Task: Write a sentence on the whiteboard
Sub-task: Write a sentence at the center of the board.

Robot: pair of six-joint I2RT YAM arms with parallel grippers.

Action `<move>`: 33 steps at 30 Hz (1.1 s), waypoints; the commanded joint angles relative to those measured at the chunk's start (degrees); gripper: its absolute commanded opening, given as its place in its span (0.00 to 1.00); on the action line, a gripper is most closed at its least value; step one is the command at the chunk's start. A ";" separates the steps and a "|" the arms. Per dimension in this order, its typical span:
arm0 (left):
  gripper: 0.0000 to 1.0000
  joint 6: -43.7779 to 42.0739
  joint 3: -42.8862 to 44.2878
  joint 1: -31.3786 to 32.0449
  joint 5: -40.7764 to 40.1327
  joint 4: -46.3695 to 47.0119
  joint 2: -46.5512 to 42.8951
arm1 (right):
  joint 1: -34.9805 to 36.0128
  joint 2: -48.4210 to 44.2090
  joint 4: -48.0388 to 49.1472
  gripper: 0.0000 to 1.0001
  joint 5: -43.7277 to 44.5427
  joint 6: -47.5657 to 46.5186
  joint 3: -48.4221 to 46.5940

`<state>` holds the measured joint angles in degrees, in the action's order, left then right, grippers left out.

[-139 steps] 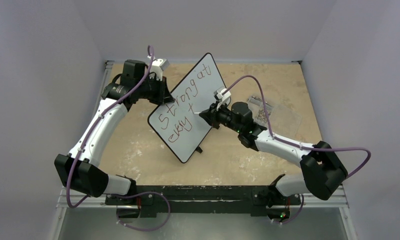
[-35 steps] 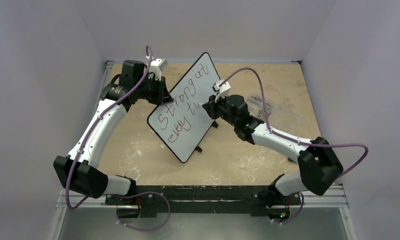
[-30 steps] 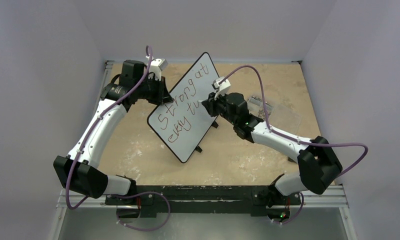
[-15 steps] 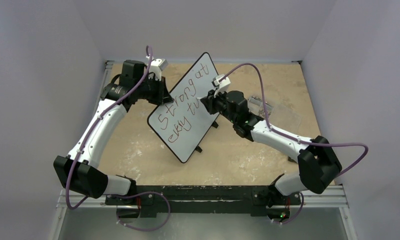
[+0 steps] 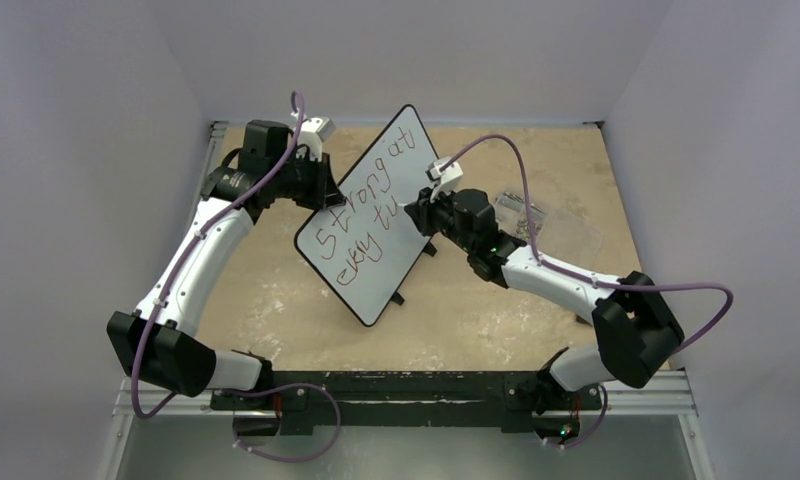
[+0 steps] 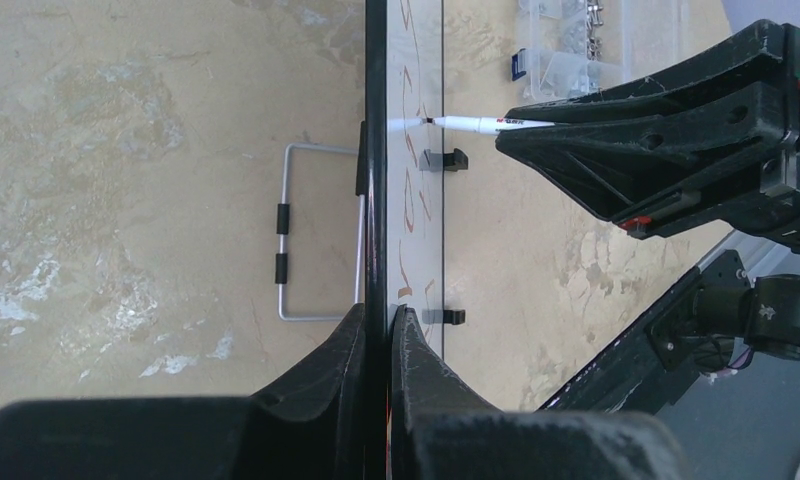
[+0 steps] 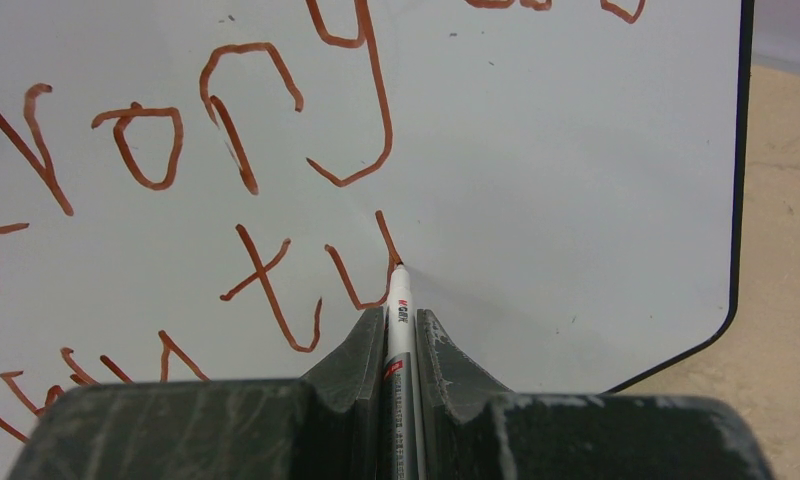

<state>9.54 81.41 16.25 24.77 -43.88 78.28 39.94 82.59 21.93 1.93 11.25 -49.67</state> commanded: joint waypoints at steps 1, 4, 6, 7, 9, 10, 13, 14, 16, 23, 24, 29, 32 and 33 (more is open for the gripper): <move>0.00 -3.69 0.33 0.10 -2.59 2.62 -2.56 | 0.22 0.14 0.81 0.00 -1.84 1.35 1.53; 0.00 -3.72 0.33 0.10 -2.58 2.61 -2.64 | 0.22 0.20 0.83 0.00 -1.80 1.39 1.98; 0.00 -3.66 0.33 0.09 -2.59 2.62 -2.66 | 0.22 0.21 0.83 0.00 -1.76 1.37 2.27; 0.00 -3.72 0.33 0.10 -2.61 2.60 -2.65 | 0.22 0.14 0.72 0.00 -1.78 1.37 2.37; 0.00 -3.74 0.33 0.10 -2.62 2.61 -2.68 | 0.22 -0.04 0.53 0.00 -1.60 1.41 2.62; 0.00 -3.74 0.33 0.10 -2.63 2.60 -2.69 | 0.22 -0.18 0.36 0.00 -1.18 1.31 2.60; 0.00 -3.74 0.37 0.10 -2.65 2.62 -2.96 | 0.22 -0.34 -0.75 0.00 0.59 0.22 1.80; 0.00 -3.72 0.29 0.09 -2.63 2.68 -3.04 | 0.22 -0.51 -1.50 0.00 1.12 -0.16 1.11; 0.00 -3.74 0.33 0.09 -2.58 2.69 -2.98 | 0.22 -0.98 -2.43 0.00 1.86 -0.95 0.03; 0.00 -3.69 0.33 0.10 -2.48 2.67 -3.12 | 0.22 -4.73 -6.17 0.00 3.81 -2.69 -3.49; 0.00 -3.66 0.40 0.09 -2.43 2.72 -3.17 | 0.22 -5.69 -6.46 0.00 3.86 -2.73 -3.77; 0.00 -3.57 0.34 0.10 -2.35 2.75 -3.54 | 0.21 -8.29 -7.12 0.00 4.17 -2.98 -4.73; 0.00 -3.48 0.33 0.10 -2.12 2.88 -3.45 | 0.19 -8.93 -6.42 0.00 4.65 -3.43 -4.66; 0.00 -3.48 0.33 0.10 -2.06 2.92 -3.36 | 0.22 -8.89 -6.18 0.00 4.66 -3.56 -4.65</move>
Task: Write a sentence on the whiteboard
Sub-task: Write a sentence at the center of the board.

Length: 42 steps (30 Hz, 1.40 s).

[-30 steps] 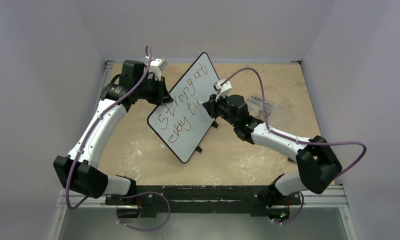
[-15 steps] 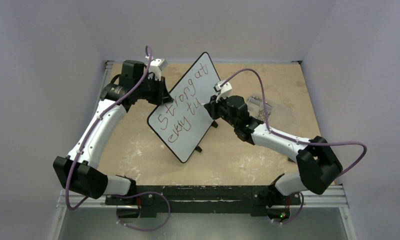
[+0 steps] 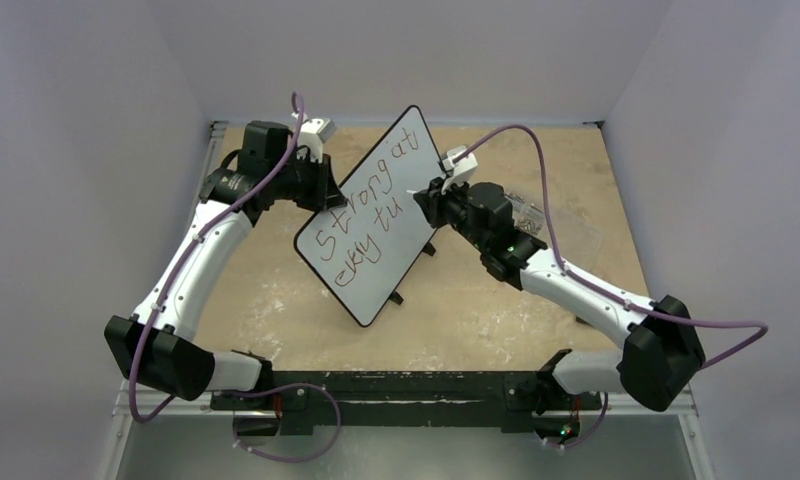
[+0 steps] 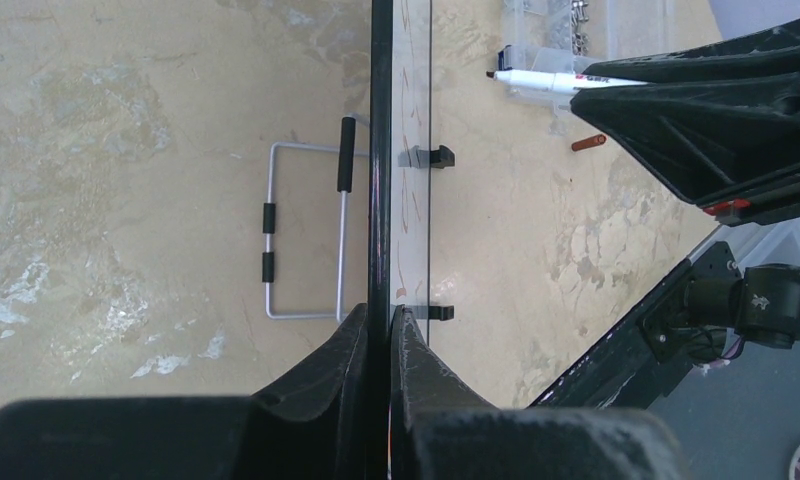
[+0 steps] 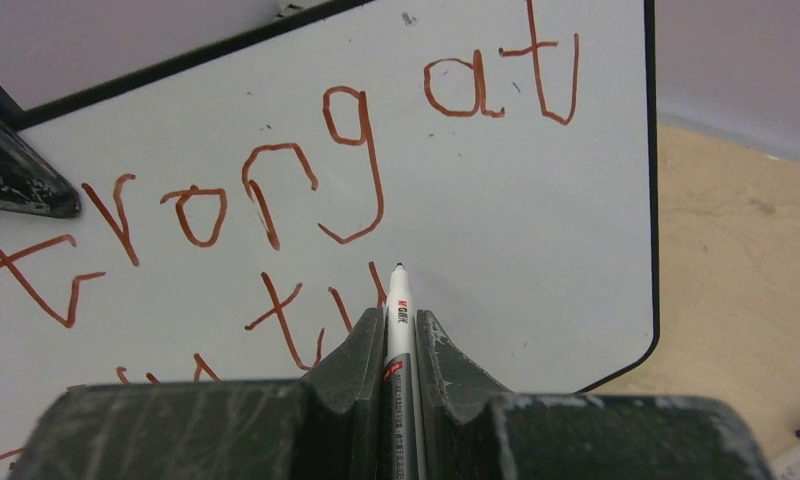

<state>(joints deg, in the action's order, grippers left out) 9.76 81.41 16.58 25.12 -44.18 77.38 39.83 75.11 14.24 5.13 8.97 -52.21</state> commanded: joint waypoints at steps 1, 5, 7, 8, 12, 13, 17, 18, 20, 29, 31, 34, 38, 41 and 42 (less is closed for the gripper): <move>0.00 -3.62 0.31 -0.23 -2.42 3.19 -2.42 | 0.31 -1.33 1.76 0.00 1.42 -1.36 -2.19; 0.00 -3.61 0.24 -0.23 -2.36 3.27 -2.23 | 0.33 -0.19 2.34 0.00 0.87 -1.18 -2.99; 0.00 -3.61 0.25 -0.23 -2.36 3.27 -2.19 | 0.33 0.47 2.77 0.00 0.68 -1.09 -3.43; 0.00 -3.61 0.24 -0.23 -2.36 3.27 -2.14 | 0.29 0.85 2.95 0.00 0.49 -1.05 -3.75; 0.00 -3.52 0.33 -0.23 -2.27 3.24 -2.07 | 0.31 2.73 3.06 0.00 -0.29 -1.13 -5.40; 0.00 -3.52 0.33 -0.23 -2.28 3.23 -2.09 | 0.33 3.21 3.07 0.00 -0.41 -1.19 -5.80; 0.00 -3.51 0.33 -0.23 -2.27 3.29 -1.97 | 0.25 5.18 2.48 0.00 -0.98 -1.66 -7.54; 0.00 -3.52 0.33 -0.23 -2.27 3.23 -1.89 | 0.28 5.67 2.34 0.00 -1.07 -1.87 -7.90; 0.00 -3.45 0.33 -0.23 -2.38 3.28 -1.88 | 0.20 6.67 2.22 0.00 -1.03 -2.14 -8.27; 0.00 -3.52 0.33 -0.23 -2.36 3.28 -1.65 | 0.18 7.99 3.53 0.00 -0.64 -1.60 -6.23; 0.00 -3.52 0.33 -0.23 -2.37 3.23 -1.70 | 0.20 8.04 3.79 0.00 -0.64 -1.33 -5.37; 0.00 -3.52 0.29 -0.23 -2.37 3.27 -1.69 | 0.22 8.13 4.19 0.00 -0.71 -0.96 -3.78; 0.00 -3.52 0.25 -0.19 -2.37 3.24 -1.62 | 0.23 8.13 4.43 0.00 -0.57 -0.55 -1.76; 0.00 -3.52 0.24 -0.14 -2.31 3.28 -1.58 | 0.24 7.99 4.85 0.00 -0.64 -0.16 -0.21; 0.00 -3.52 0.24 -0.14 -2.37 3.28 -1.54 | 0.24 7.95 4.93 0.00 -0.71 0.06 0.23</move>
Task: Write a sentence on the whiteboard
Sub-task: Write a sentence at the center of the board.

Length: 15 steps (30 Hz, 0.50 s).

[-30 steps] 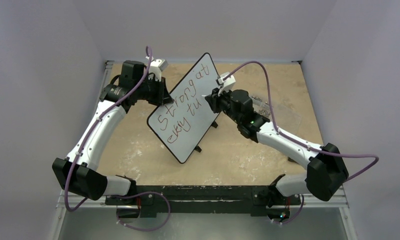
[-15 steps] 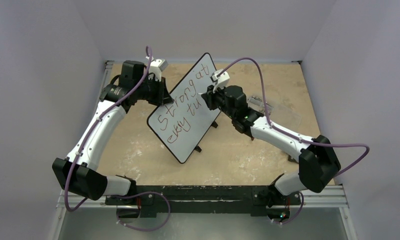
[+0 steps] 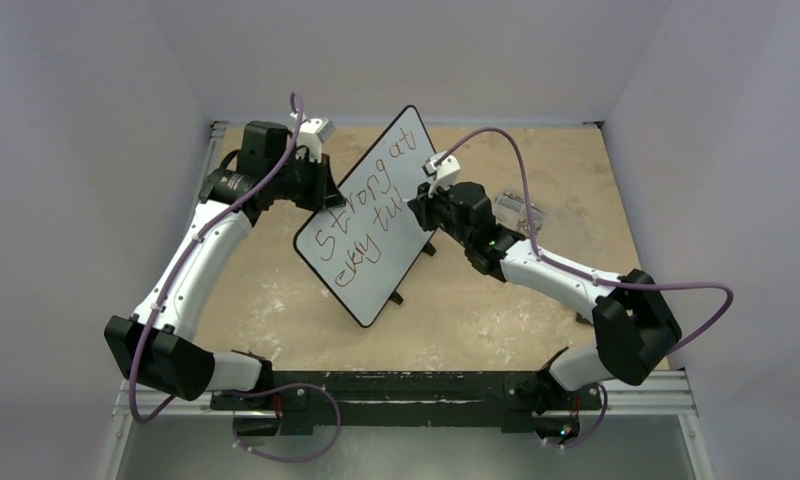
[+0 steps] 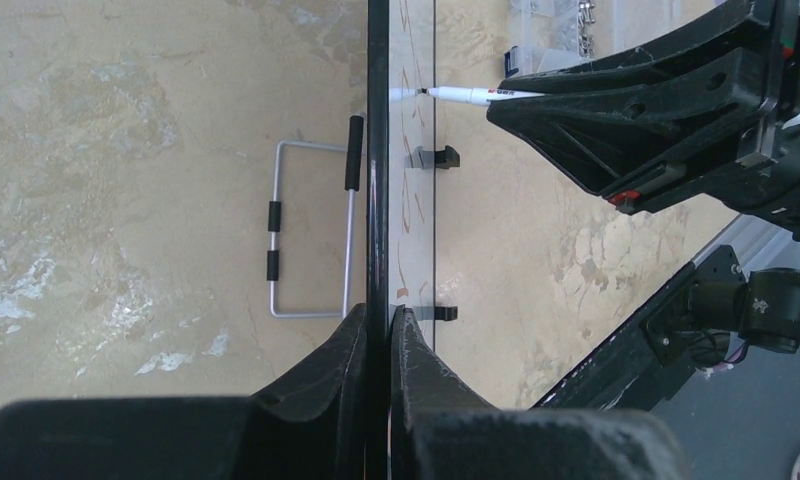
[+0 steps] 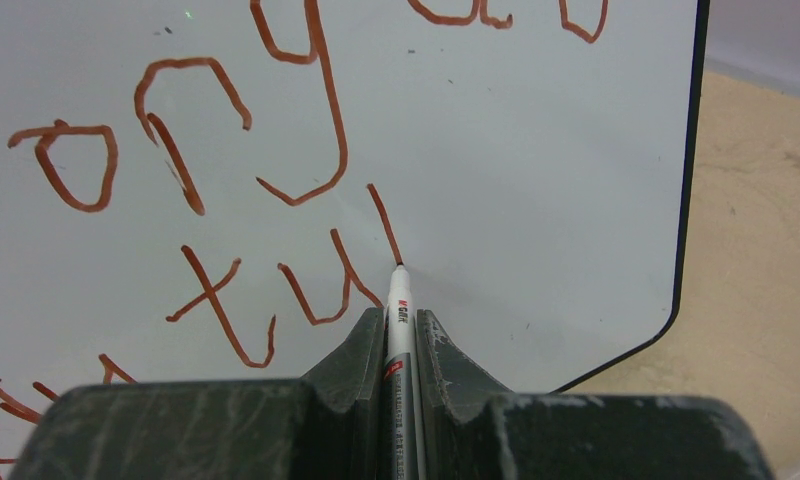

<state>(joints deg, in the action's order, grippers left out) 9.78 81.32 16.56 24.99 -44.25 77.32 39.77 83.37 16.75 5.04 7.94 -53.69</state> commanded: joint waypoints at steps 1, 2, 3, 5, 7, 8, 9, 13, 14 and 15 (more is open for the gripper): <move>0.00 -3.54 0.33 -0.12 -2.22 3.31 -1.46 | 0.30 -0.29 2.53 0.00 -0.71 1.24 2.08; 0.00 -3.53 0.33 -0.17 -2.23 3.29 -1.45 | 0.31 -0.31 2.62 0.00 -0.81 1.45 2.43; 0.00 -3.54 0.33 -0.13 -2.27 3.27 -1.46 | 0.28 -0.32 2.71 0.00 -0.88 1.50 2.71; 0.00 -3.54 0.33 -0.12 -2.30 3.34 -1.37 | 0.30 -0.37 2.82 0.00 -0.99 1.59 3.01; 0.00 -3.54 0.33 -0.03 -2.32 3.26 -1.34 | 0.31 -0.56 2.91 0.00 -1.08 1.64 3.15; 0.00 -3.50 0.33 -0.03 -2.32 3.30 -1.31 | 0.31 -0.65 2.93 0.00 -1.09 1.68 3.15; 0.00 -3.61 0.33 -0.03 -2.38 3.26 -1.31 | 0.31 -0.73 2.86 0.00 -1.15 1.65 3.11; 0.00 -3.63 0.33 0.01 -2.41 3.22 -1.23 | 0.31 -1.23 2.76 0.00 -1.23 1.65 2.74; 0.00 -3.63 0.33 0.01 -2.41 3.22 -1.24 | 0.31 -1.28 2.76 0.00 -1.24 1.67 2.51; 0.00 -3.63 0.33 0.05 -2.42 3.28 -1.27 | 0.31 -1.36 2.68 0.00 -1.26 1.69 2.27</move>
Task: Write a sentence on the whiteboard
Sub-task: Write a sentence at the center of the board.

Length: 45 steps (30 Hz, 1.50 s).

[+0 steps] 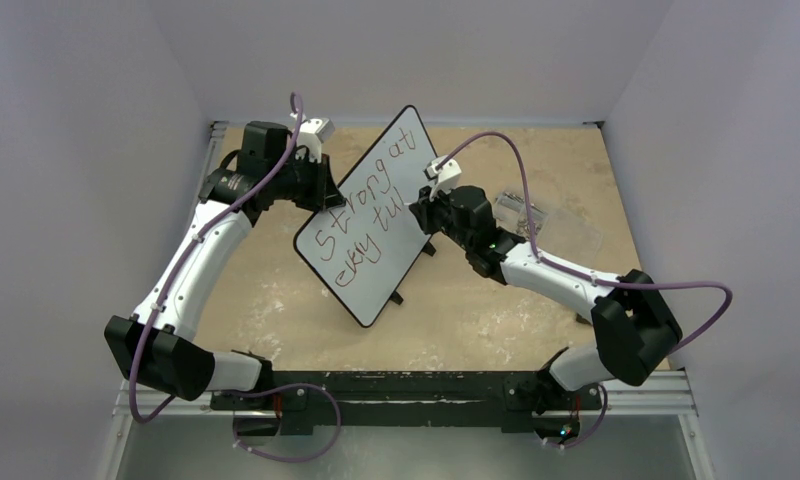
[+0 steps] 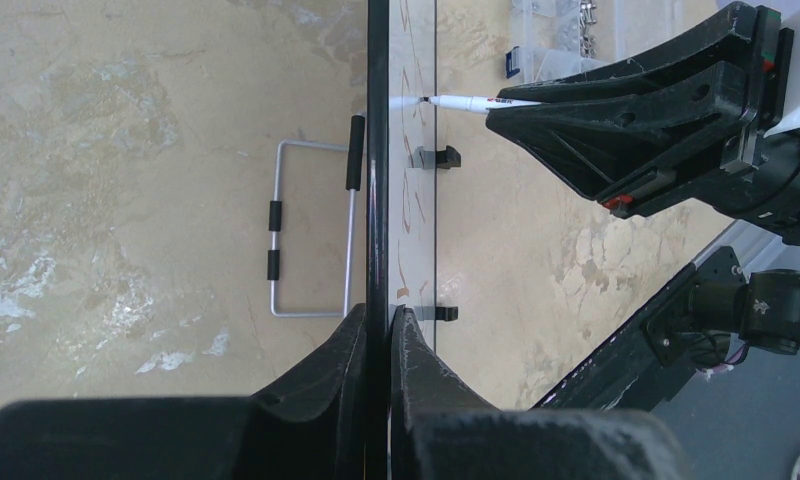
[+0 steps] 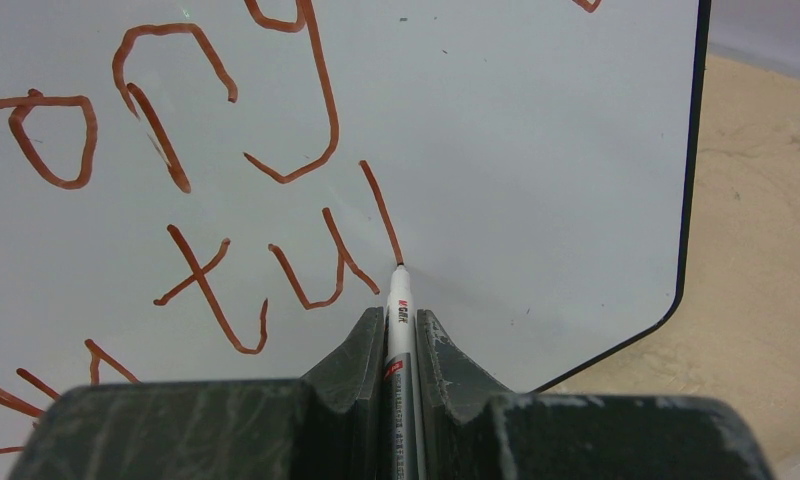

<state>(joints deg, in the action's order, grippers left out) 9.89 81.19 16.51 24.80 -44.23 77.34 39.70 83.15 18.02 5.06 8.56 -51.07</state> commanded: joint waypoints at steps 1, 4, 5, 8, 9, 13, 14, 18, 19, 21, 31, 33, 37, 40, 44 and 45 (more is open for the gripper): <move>0.00 -3.74 0.47 0.05 -2.21 3.21 -1.31 | 0.35 -1.15 1.33 0.00 -1.28 1.03 -0.79; 0.00 -3.74 0.46 0.18 -2.21 3.24 -1.25 | 0.36 -0.93 1.31 0.00 -1.37 1.07 -1.89; 0.00 -3.73 0.46 0.16 -2.29 3.26 -1.29 | 0.37 -0.78 1.27 0.00 -1.37 1.01 -2.32; 0.00 -3.82 0.46 0.26 -2.42 3.17 -1.25 | 0.37 -0.17 1.06 0.00 -1.37 0.72 -3.62; 0.00 -3.83 0.46 0.27 -2.44 3.12 -1.31 | 0.37 0.04 0.98 0.00 -1.32 0.60 -4.02; 0.00 -3.76 0.46 0.36 -2.57 3.06 -1.25 | 0.37 0.72 0.70 0.00 -1.06 0.21 -5.36; 0.00 -3.82 0.42 0.36 -2.54 3.07 -1.29 | 0.37 0.90 0.63 0.00 -1.02 0.09 -5.62; 0.00 -3.91 0.46 0.45 -2.63 3.01 -1.27 | 0.37 1.37 0.44 0.00 -0.85 -0.12 -6.54; 0.00 -3.91 0.46 0.45 -2.65 3.03 -1.31 | 0.37 1.54 0.36 0.00 -0.72 -0.22 -6.80; 0.00 -3.91 0.46 0.45 -2.68 3.02 -1.24 | 0.37 1.83 0.10 0.00 -0.38 -0.41 -7.36; 0.00 -3.91 0.46 0.54 -2.70 3.04 -1.20 | 0.36 2.45 -0.77 0.00 1.26 -1.51 -8.85; 0.00 -3.91 0.46 0.54 -2.69 3.03 -1.20 | 0.32 2.60 -0.96 0.00 1.44 -1.68 -9.29; 0.00 -3.91 0.46 0.55 -2.79 2.92 -1.25 | 0.25 3.15 -1.63 0.00 2.09 -2.23 -10.42; 0.00 -3.94 0.46 0.59 -2.80 2.92 -1.25 | 0.26 3.25 -2.46 0.00 2.68 -2.58 -11.36; 0.00 -3.92 0.46 0.63 -2.80 2.92 -1.31 | 0.26 1.33 -2.69 0.00 3.45 -2.69 -10.58; 0.00 -3.91 0.46 0.63 -2.79 2.98 -1.28 | 0.24 0.78 -2.56 0.00 3.47 -2.59 -10.16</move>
<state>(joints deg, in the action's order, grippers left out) 9.89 81.14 16.69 24.40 -44.21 77.34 39.72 85.78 14.61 7.88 6.50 -59.92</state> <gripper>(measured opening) 0.069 0.090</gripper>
